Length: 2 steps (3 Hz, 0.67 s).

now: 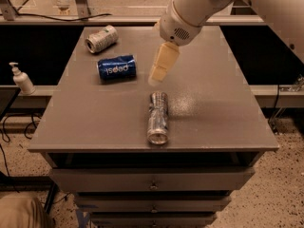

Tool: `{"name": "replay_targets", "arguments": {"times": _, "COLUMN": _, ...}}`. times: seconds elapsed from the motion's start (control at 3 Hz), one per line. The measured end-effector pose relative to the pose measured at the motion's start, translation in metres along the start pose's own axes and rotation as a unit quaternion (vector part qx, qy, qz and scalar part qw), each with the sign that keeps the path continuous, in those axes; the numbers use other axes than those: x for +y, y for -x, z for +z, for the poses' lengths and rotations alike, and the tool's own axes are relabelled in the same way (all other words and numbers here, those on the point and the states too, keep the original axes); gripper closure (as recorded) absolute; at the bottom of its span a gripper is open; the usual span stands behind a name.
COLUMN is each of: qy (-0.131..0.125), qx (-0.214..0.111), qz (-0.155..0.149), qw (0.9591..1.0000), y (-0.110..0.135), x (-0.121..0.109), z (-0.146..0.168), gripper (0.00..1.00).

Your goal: Pick pepsi can

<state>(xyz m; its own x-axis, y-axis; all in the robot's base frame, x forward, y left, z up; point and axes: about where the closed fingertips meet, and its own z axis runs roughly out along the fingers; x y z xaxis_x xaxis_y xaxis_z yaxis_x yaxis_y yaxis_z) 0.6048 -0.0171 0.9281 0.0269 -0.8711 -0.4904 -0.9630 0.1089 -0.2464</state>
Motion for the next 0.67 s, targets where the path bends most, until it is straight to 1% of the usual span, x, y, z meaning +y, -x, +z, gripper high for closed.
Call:
{"name": "replay_targets", "arguments": {"times": 0.33, "qy": 0.003, "qx": -0.018, "qz": 0.002, "qw": 0.9998, "y": 0.003, "x": -0.009, "z": 0.007, "gripper": 0.0}}
{"name": "replay_targets", "arguments": {"times": 0.67, "qy": 0.01, "qx": -0.037, "qz": 0.008, "qw": 0.9992, "y": 0.015, "x": -0.034, "z": 0.035, "gripper": 0.0}}
